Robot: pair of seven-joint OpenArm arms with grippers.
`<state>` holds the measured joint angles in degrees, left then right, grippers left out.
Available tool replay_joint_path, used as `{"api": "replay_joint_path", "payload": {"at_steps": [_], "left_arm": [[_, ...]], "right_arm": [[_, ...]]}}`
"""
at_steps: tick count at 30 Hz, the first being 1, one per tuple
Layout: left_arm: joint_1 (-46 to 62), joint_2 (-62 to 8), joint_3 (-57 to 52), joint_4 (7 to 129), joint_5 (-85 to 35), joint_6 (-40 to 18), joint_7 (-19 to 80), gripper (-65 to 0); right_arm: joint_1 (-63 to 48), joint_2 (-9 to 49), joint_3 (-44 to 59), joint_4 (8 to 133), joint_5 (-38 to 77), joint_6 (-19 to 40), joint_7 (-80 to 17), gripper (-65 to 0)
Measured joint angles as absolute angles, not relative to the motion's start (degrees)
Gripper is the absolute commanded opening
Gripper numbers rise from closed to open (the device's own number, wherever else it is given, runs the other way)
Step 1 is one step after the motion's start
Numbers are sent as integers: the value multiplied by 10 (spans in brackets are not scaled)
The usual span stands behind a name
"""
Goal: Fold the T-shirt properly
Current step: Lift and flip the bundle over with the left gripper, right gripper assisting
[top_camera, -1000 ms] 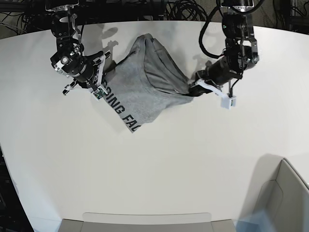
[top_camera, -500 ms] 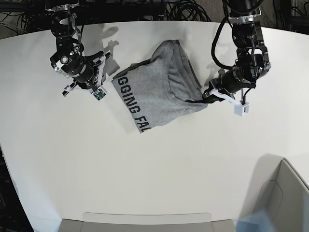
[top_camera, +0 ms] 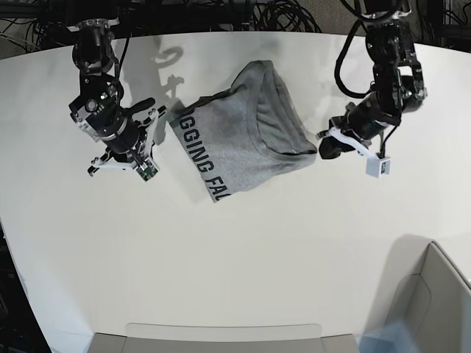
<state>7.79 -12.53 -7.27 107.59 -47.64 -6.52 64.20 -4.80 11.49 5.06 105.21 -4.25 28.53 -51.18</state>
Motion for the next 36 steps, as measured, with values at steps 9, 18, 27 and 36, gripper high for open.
{"api": "replay_joint_path", "payload": {"at_steps": [9,18,27,36], "left_arm": [[103,-127,133,1095,-454,-69,646,-650],[96,-125,257,1049,-278,-72,705,-650],[18,-137,146,941,-294,-77,701,-650],[-128,-131,69,854,-271,-68,617,-650]], "right_arm": [[29,114,48,907,-44,285,-512,-650],[25,109,-33,890,-43,285,-510,-650],[-34,116,-144,953,-48,286,-512,-650],[-91,116,-210,1023,-46,288,-510,-650]]}}
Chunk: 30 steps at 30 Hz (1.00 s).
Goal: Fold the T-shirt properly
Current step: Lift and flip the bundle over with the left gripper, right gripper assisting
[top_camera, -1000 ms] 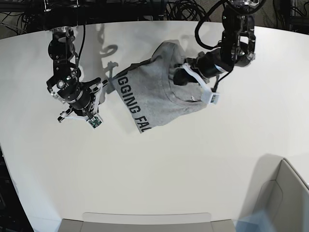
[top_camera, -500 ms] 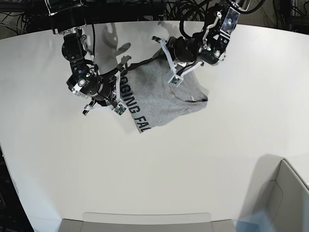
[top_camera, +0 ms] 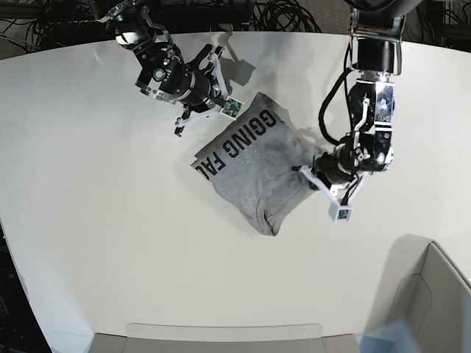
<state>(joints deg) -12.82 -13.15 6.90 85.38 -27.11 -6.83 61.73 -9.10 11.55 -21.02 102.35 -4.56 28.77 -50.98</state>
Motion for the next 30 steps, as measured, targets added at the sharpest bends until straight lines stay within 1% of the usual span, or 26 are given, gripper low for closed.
{"api": "replay_joint_path", "payload": {"at_steps": [1,4,6,9,11,13,16,20,23,26,30], "left_arm": [[-137,-123,69,853,-270,-68,606,-650],[-145,-106,71,860,-276,-71,599,-650],[-136,-103,69,883,-269,-68,601,-650],[-119,-103,67,938,-270,-68,596,-650],[-90,-105,68,971,-273,-68,589,-650],[-49,-105,72,999,-272,-69,601,-650],[3,-109,111,1044,-266,-67,610,-650],[20,-110,185,1075,-276,-73,597,-650],[30,-137,217,1077,-274,-72,602,-650],[30,-166,248,1098,-269,-69,604,-650],[24,-165,298,1097,-272,-74,635,-650]], "right_arm": [[-94,120,-210,1035,-47,288,-512,-650],[-100,162,-211,1083,-39,287,-509,-650],[-105,178,-173,1096,-38,287,-511,-650],[-102,164,-64,1104,-38,287,-511,-650],[-69,149,-3,1096,-37,287,-512,-650],[-26,143,30,1070,-41,288,-511,-650],[28,144,27,1004,-40,287,-510,-650],[91,133,25,905,-33,288,-511,-650],[135,113,28,852,-46,288,-510,-650],[150,88,19,811,-41,288,-485,-650],[148,86,-31,759,-41,288,-442,-650]]}}
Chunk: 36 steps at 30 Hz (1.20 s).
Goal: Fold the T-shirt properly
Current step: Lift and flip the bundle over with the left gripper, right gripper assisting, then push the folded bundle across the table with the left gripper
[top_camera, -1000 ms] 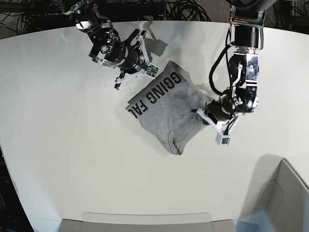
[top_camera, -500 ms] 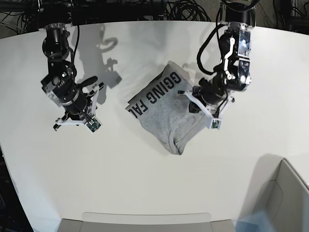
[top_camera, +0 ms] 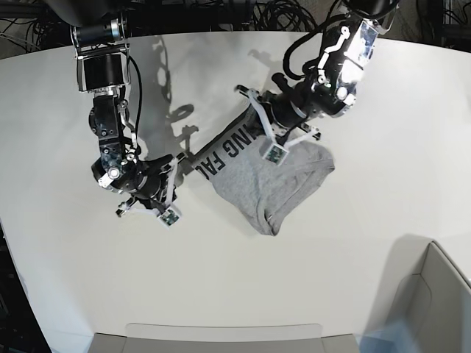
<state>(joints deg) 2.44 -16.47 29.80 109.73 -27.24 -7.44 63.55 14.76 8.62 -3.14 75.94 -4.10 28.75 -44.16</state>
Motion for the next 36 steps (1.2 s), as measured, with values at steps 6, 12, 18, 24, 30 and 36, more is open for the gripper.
{"api": "replay_joint_path", "payload": {"at_steps": [6,12,18,24,30,36], "left_arm": [[22,-173,315,1075,-271,-73,652,-650],[-19,-196,312,992,-270,-72,653,-650],[-56,-187,200,922,-279,-74,654,-650],[-77,-192,72,917,-267,-68,614,-650],[-64,-173,36,1006,-270,-68,597,-650],[-67,-95,66,966,-271,-69,527,-650]], "right_arm": [[121,87,-76,755,-43,288,-437,-650],[66,87,-137,815,-47,288,-433,-650],[34,88,-216,861,-50,281,-434,-650],[-18,94,-230,923,-44,284,-437,-650],[-93,130,-106,1010,-43,287,-442,-650],[-137,124,27,1058,-40,287,-439,-650]]}}
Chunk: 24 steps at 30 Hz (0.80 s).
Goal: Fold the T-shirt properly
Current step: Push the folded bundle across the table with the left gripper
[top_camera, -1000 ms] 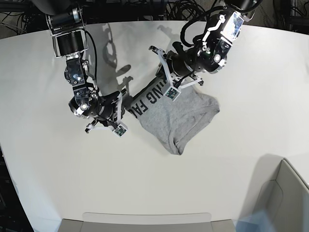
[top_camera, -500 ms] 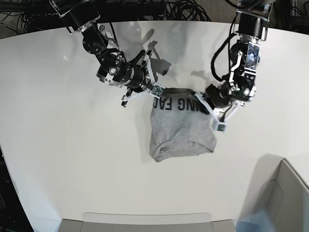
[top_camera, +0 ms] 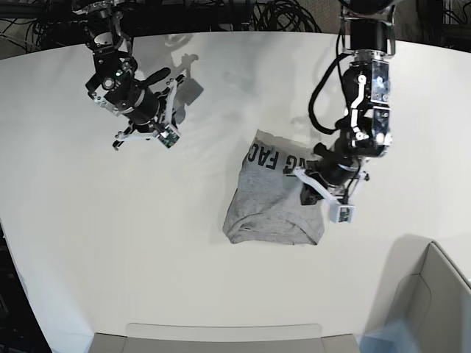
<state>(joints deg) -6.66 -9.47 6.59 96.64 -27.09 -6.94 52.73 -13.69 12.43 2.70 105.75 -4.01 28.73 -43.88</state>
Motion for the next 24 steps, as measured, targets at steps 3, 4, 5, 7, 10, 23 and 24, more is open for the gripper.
{"api": "replay_joint_path", "payload": {"at_steps": [3,4,5,7,10,23,24], "left_arm": [[-80,-79,89,931,-271,-69,519,-650],[-88,-78,96,920,-270,-69,505,-650],[-98,-78,103,908,-270,-69,491,-650],[-113,-78,114,873,-272,-69,464,-650],[-133,-71,126,769,-272,-69,416,-650],[-116,-88,123,674,-281,-82,356,-650],[-113,-96,124,675,-281,-88,356,-650]], "right_arm": [[-156,128,65,1074,-41,287,-441,-650],[-161,128,74,1078,-43,287,-441,-650],[-166,127,80,1084,-43,287,-441,-650],[-172,126,88,1089,-41,287,-440,-650],[-183,127,95,1092,-39,287,-440,-650],[-193,125,101,1094,-39,287,-441,-650],[-192,125,101,1094,-39,287,-441,-650]]}}
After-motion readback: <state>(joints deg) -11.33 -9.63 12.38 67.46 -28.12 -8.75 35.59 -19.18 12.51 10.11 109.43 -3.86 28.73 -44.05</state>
